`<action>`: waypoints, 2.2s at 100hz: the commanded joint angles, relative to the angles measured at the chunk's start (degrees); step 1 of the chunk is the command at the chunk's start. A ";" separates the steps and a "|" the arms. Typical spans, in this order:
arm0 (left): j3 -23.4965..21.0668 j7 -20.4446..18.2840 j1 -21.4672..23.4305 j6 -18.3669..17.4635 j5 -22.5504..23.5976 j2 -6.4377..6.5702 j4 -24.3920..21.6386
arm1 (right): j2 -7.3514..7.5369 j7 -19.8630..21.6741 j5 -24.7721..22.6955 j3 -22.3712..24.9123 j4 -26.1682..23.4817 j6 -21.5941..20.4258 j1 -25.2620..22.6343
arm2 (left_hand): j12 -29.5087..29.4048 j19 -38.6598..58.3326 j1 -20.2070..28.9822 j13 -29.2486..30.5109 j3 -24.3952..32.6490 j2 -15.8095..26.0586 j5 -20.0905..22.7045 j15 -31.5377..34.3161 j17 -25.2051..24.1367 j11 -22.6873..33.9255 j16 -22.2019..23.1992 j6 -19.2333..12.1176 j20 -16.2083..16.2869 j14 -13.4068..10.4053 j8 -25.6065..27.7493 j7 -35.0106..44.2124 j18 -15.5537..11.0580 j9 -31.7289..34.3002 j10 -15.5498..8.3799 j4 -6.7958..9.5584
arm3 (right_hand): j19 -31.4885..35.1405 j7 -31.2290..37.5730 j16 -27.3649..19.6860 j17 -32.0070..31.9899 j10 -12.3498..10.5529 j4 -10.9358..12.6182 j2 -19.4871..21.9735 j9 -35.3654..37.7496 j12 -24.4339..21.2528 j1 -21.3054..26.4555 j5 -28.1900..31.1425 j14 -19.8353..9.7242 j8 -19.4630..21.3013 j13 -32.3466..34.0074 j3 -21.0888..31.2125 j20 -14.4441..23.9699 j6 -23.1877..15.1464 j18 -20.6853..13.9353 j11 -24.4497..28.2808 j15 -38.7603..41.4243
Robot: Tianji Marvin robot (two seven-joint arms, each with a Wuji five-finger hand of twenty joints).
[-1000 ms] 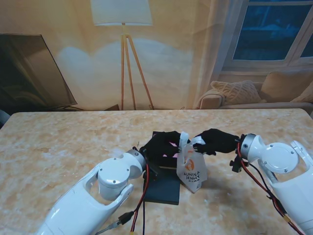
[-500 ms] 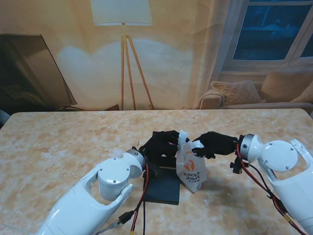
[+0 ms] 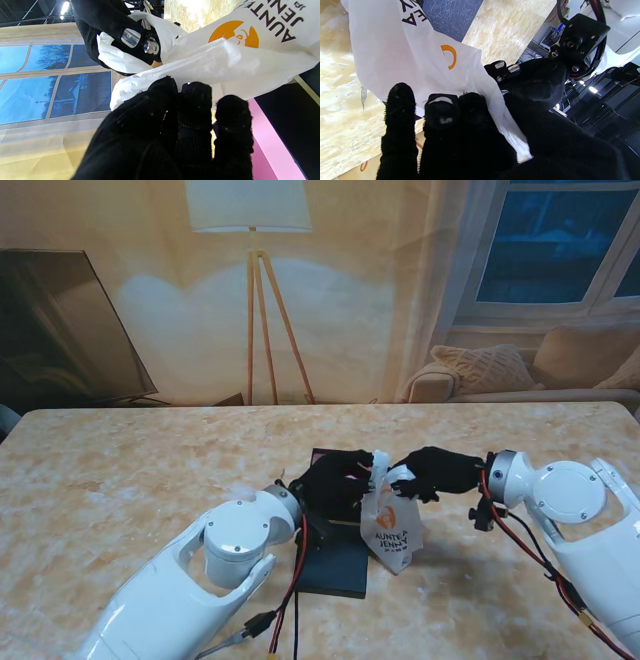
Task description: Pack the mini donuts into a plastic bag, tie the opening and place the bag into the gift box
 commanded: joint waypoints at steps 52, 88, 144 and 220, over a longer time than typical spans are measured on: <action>0.20 -4.13 -2.06 -0.13 0.69 0.47 1.04 | -1.10 -1.41 0.63 -1.01 1.24 0.63 0.60 | 0.41 0.82 1.63 3.37 -0.11 0.15 4.42 -1.43 2.11 -1.59 -3.89 -0.80 -2.88 -2.74 -0.03 2.38 -1.24 0.08 -1.30 0.18 | 0.84 8.41 1.39 -0.29 -2.52 10.68 4.47 1.80 0.72 11.27 5.25 -0.93 0.97 0.64 15.96 1.60 -18.95 -0.03 1.06 -0.32; 1.47 -2.52 -3.27 -0.43 1.91 -0.17 2.22 | -1.49 -3.15 0.60 -1.17 1.29 0.42 0.43 | 1.82 9.56 -7.38 7.93 12.19 -13.84 9.37 3.68 6.41 5.46 -4.28 -2.41 -5.77 0.60 -3.89 12.85 -3.80 2.24 -4.64 -3.59 | 0.87 8.18 1.29 -0.28 -2.46 10.36 4.38 1.62 0.60 11.39 5.06 -0.95 0.85 0.58 15.90 1.61 -18.96 0.08 0.97 -0.39; 2.09 -5.71 -5.01 -1.46 -0.34 0.03 5.15 | -3.04 -9.66 0.16 -1.14 1.05 1.17 -0.31 | 4.49 12.85 -10.46 10.29 16.16 -19.35 8.27 10.70 8.74 18.88 -4.46 -0.84 -5.84 -4.68 -4.89 11.00 -5.35 4.36 -7.39 -5.22 | 1.57 7.57 0.81 0.30 -2.50 9.53 3.75 1.55 0.10 11.56 4.79 -1.19 0.19 1.13 16.30 1.78 -18.36 0.53 0.67 -0.61; -0.63 -12.51 -5.40 2.08 -3.40 1.80 4.38 | -2.57 -7.67 0.36 -0.44 0.72 1.28 -0.52 | -23.28 -19.74 5.42 -12.58 0.46 14.84 5.25 -25.17 -16.13 -1.48 -4.57 -0.74 2.37 8.47 3.48 2.24 3.81 -2.33 0.05 2.81 | 2.06 7.63 0.50 0.80 -2.55 9.49 3.40 2.25 -0.03 11.27 5.14 -1.33 -0.37 1.86 16.99 1.66 -18.15 0.61 1.22 -0.17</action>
